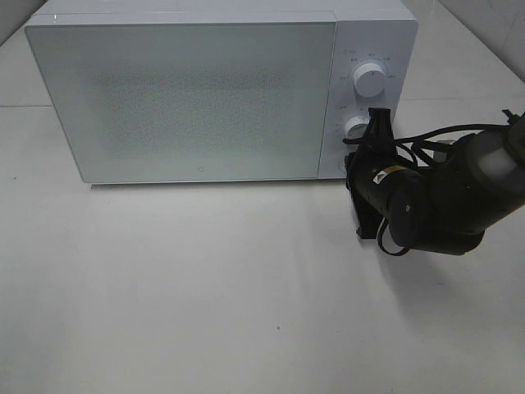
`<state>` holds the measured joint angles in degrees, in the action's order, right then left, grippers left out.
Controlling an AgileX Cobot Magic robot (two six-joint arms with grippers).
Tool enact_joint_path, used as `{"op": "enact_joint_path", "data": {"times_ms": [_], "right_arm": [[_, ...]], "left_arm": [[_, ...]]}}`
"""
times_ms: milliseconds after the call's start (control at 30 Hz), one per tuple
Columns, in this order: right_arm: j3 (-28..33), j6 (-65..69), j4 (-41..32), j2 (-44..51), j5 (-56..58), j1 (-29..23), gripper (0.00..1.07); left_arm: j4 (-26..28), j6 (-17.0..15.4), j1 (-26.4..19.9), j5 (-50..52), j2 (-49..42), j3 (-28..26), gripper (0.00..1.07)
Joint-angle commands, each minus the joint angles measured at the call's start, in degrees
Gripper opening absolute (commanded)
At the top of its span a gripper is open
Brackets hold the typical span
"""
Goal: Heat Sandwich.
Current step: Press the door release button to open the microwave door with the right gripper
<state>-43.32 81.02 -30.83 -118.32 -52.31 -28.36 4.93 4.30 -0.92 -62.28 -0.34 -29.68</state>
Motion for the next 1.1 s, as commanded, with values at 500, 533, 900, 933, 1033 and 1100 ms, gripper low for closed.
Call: {"op": "enact_joint_path", "data": {"times_ms": [500,533,900,933,1033,1100], "right_arm": [[-1.6,-0.57,0.8,-1.15,-2.18,0.97,0.0],[-1.6,-0.57,0.8,-1.15,-2.18,0.97,0.0],[-3.38,-1.66,-0.74,-2.41,-2.35,1.03,0.0],[-3.84,-1.66,-0.86,-2.75,-2.41,1.03,0.0],[-4.41,-1.72,-1.15,-3.15,-3.84,1.03,0.0],[-4.47,-2.86,-2.12,-3.15,-7.33,1.03,0.0]], "left_arm": [[0.52,-0.17,-0.06,0.86,-0.8,-0.06,1.0],[0.52,-0.17,-0.06,0.86,-0.8,-0.06,1.0],[0.52,-0.17,-0.06,0.86,-0.8,-0.06,1.0],[0.52,-0.17,-0.06,0.86,-0.8,-0.06,1.0],[0.52,-0.17,-0.06,0.86,-0.8,-0.06,1.0],[0.52,-0.17,-0.06,0.86,-0.8,-0.06,1.0]]}}
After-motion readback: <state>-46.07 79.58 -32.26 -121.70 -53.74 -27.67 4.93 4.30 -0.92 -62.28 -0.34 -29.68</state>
